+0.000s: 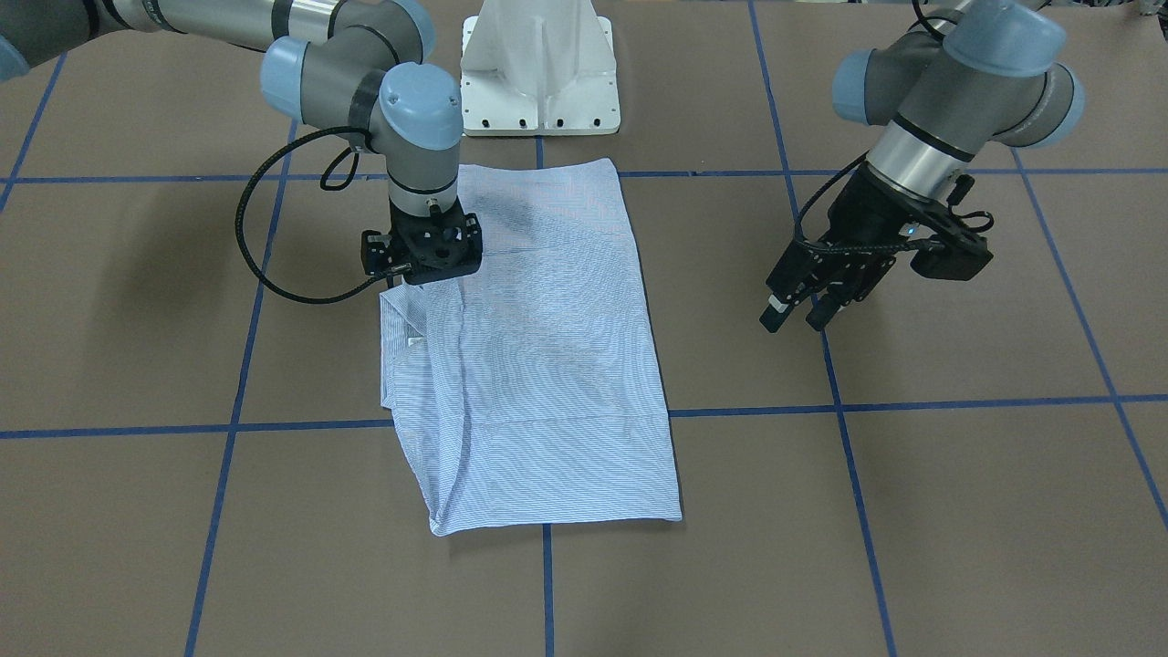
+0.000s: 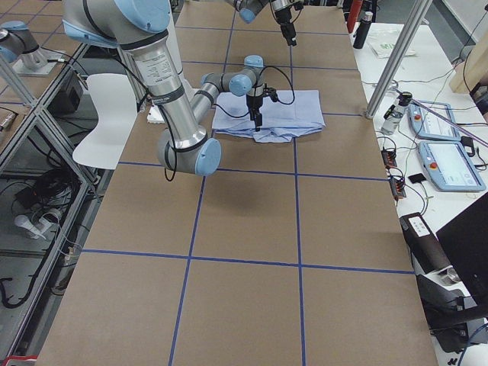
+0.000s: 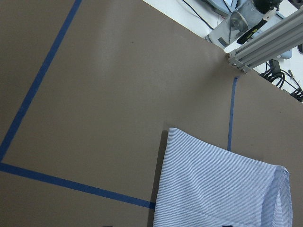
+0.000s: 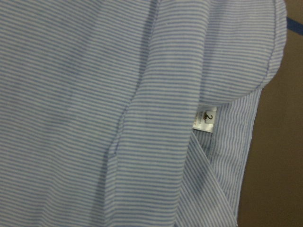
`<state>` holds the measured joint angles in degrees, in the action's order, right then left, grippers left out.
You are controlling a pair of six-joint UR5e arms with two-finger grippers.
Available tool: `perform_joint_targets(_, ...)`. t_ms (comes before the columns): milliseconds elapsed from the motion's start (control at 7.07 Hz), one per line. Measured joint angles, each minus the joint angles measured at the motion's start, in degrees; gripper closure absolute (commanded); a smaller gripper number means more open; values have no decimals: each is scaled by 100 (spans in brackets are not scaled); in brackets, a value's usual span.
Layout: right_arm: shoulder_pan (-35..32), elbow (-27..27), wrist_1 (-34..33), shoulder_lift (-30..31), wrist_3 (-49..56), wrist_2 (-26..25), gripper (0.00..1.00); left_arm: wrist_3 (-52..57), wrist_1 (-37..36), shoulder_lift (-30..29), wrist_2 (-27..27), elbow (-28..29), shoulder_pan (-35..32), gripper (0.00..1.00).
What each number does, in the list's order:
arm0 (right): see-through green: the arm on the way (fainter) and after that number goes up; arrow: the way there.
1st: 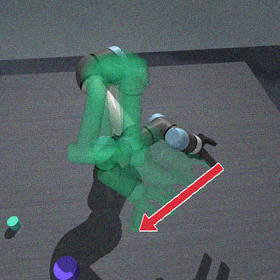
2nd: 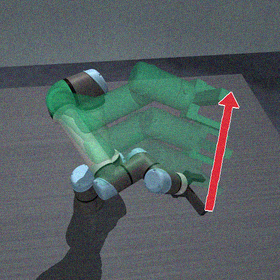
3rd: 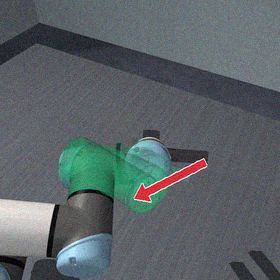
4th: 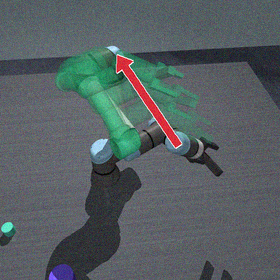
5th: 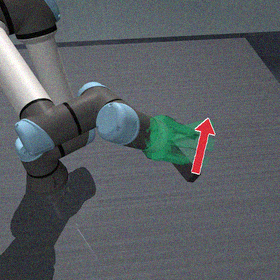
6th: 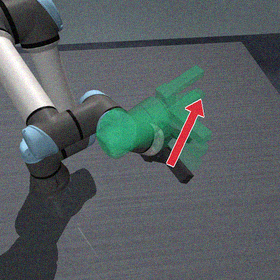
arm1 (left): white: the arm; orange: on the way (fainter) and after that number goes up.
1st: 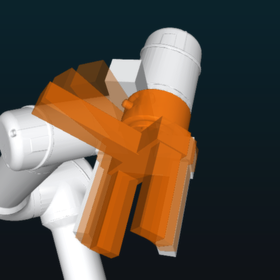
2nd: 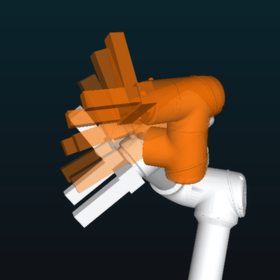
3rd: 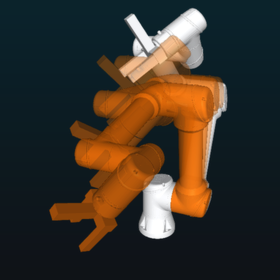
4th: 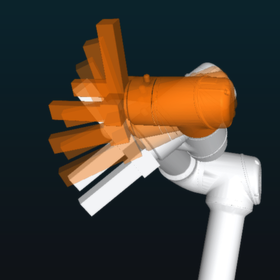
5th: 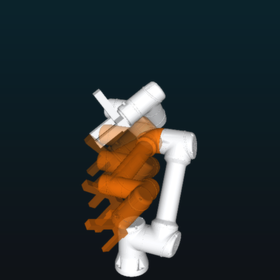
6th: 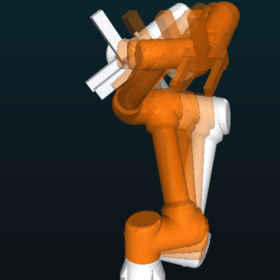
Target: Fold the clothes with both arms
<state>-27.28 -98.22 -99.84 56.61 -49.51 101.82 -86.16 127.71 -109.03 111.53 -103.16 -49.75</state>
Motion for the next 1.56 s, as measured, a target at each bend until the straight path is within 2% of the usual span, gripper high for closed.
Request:
perform_joint_targets(283, -103, -152, -2, 298, 204, 21, 0, -4, 0, 4, 0, -17, -5, 18)
perform_joint_targets(566, -242, -668, -14, 942, 582, 19, 0, -6, -2, 4, 0, -52, -8, 19)
perform_joint_targets(849, -265, -1020, -30, 1211, 499, 5, 0, -5, -22, 4, 0, -104, -12, 19)
perform_joint_targets(991, -233, -1165, -34, 1161, -3, 60, 0, -1, -110, 3, 0, -172, -13, 19)
perform_joint_targets(1274, 37, -1318, 147, 977, -1811, 188, 0, 2, -271, 2, 0, -288, -10, 19)
perform_joint_targets(1557, 563, -1345, 986, 1001, -4002, -131, 2, 2, -296, 4, -2, -313, -14, 19)
